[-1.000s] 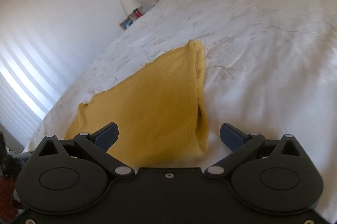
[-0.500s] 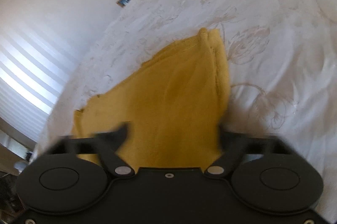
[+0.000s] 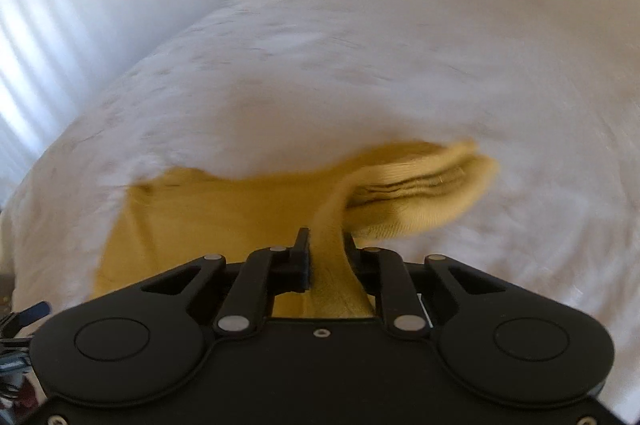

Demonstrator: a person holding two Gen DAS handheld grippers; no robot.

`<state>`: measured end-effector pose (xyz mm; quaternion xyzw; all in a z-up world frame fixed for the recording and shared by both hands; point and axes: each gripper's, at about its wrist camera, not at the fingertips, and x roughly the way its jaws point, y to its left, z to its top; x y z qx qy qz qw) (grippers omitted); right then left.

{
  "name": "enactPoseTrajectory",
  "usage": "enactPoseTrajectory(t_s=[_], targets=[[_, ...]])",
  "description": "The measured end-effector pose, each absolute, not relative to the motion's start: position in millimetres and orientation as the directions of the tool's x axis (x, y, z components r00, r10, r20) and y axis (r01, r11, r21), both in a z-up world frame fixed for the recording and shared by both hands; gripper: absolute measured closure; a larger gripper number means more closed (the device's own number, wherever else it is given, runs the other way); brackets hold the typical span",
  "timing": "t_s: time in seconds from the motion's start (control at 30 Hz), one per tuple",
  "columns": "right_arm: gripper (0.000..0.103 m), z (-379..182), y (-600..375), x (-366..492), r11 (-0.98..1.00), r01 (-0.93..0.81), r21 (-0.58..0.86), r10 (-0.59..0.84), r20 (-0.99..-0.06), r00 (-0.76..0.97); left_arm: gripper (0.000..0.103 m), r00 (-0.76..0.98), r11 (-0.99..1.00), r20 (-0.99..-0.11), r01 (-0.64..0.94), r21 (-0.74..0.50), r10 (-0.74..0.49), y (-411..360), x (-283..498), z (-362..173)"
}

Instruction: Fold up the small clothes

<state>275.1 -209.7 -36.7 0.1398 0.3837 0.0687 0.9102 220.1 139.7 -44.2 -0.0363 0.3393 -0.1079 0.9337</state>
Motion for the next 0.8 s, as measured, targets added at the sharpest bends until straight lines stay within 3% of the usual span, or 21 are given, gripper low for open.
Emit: enactPoseTrajectory(t_s=[0.3,0.8], targets=[[0.083,-31,-94,304,0.919,-0.194,0.344,0.384,-0.659,0.647,0.002,0.740,0.974,-0.637,0.120,-0.194,-0.218,164,230,-39],[0.079,-63,1,295,0.956,-0.268,0.117,0.268,-0.714,0.647,0.002,0.734,0.965,-0.646,0.046,-0.260,-0.209,191,236,-38]])
